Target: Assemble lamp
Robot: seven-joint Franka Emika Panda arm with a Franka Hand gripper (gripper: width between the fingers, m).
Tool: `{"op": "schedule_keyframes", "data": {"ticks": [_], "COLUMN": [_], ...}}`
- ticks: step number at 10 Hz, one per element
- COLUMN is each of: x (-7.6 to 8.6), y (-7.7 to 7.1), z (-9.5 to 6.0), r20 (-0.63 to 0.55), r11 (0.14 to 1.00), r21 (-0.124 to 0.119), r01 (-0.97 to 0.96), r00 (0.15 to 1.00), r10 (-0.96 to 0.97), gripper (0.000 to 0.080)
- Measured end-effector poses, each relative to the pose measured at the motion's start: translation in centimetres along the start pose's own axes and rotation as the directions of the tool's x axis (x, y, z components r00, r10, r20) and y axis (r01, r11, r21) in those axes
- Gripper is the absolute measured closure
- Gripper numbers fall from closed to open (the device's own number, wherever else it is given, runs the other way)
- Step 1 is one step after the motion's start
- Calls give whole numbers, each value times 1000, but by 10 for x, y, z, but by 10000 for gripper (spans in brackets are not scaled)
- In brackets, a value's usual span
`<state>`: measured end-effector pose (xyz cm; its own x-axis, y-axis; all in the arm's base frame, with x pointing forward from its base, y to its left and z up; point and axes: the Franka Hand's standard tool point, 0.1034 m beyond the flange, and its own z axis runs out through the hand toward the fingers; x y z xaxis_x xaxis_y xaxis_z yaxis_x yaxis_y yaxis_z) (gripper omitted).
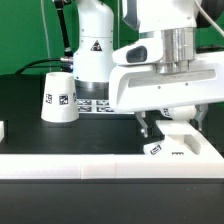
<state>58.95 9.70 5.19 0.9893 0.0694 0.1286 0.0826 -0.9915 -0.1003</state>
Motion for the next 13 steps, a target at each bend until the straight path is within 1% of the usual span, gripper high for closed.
{"op": "schedule_keyframes", "data": {"ticks": [2, 3, 4, 5, 6, 7, 10, 11, 13], "x": [-25, -42, -56, -69, -86, -96, -95, -94, -96], "y": [-9, -14, -20, -30, -44, -51, -49, -49, -54], "z": [-24, -36, -43, -47, -48, -44, -43, -43, -43], "r20": [9, 12, 15, 7, 5, 8, 11, 12, 17], "r11": [1000, 999, 999, 998, 997, 996, 992, 979, 895], "r21": [-3, -6, -8, -9, -7, -6, -7, -7, -4], "r01": [20, 34, 48, 58, 83, 94, 128, 205, 447], "r00": [1000, 999, 999, 998, 997, 996, 992, 979, 895], "r10": [-20, -34, -48, -58, -83, -94, -128, -205, -447], "gripper": [101, 101, 101, 101, 101, 101, 101, 101, 101]}}
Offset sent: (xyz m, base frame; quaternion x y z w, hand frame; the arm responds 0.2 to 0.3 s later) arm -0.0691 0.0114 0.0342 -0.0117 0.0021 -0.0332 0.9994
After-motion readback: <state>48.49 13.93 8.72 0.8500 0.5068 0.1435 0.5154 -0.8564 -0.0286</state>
